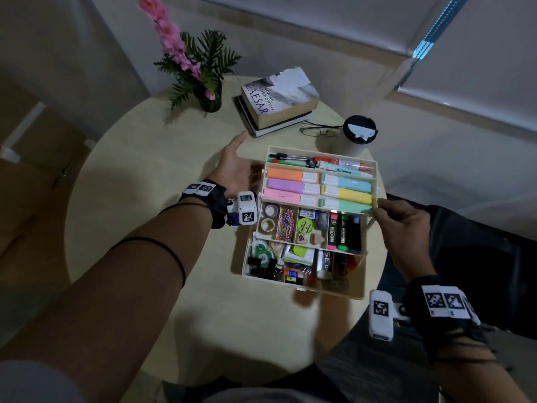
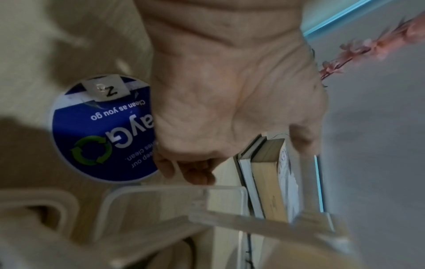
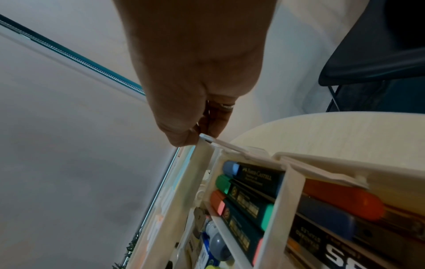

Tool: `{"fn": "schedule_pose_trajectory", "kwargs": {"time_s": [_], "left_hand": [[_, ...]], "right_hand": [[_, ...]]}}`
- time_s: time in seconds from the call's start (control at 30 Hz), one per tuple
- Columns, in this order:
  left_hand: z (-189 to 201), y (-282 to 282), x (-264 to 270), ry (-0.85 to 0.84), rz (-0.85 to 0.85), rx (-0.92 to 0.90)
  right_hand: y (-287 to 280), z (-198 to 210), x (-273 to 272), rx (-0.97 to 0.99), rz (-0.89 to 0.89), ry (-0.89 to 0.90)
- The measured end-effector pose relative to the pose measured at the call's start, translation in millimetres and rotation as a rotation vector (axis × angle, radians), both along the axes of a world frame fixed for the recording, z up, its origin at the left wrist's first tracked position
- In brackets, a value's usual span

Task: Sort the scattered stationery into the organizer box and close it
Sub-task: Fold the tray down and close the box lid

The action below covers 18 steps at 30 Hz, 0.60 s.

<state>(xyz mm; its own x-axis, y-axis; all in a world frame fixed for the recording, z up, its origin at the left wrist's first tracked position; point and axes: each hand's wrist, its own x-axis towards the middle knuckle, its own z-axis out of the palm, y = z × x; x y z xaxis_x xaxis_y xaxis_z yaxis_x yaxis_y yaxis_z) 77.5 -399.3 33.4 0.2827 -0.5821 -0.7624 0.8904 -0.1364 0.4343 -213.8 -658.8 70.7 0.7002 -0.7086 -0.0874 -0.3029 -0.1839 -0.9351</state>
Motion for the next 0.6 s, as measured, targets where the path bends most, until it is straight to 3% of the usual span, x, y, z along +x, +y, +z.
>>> {"fn": "schedule_pose_trajectory", "kwargs": {"time_s": [0.1,0.3,0.6], "left_hand": [[3,-4,8,-0.023,-0.054,0.019],[29,-15,2,-0.244,-0.163,0.041],[42,-5,-1,-0.39,-0.052,0.058]], "right_hand": [[7,1,-7,-0.002,-0.017,-0.021],[10,-1,-13,0.0,-0.056,-0.041],[15,-3,9,0.027,-0.091,-0.039]]}}
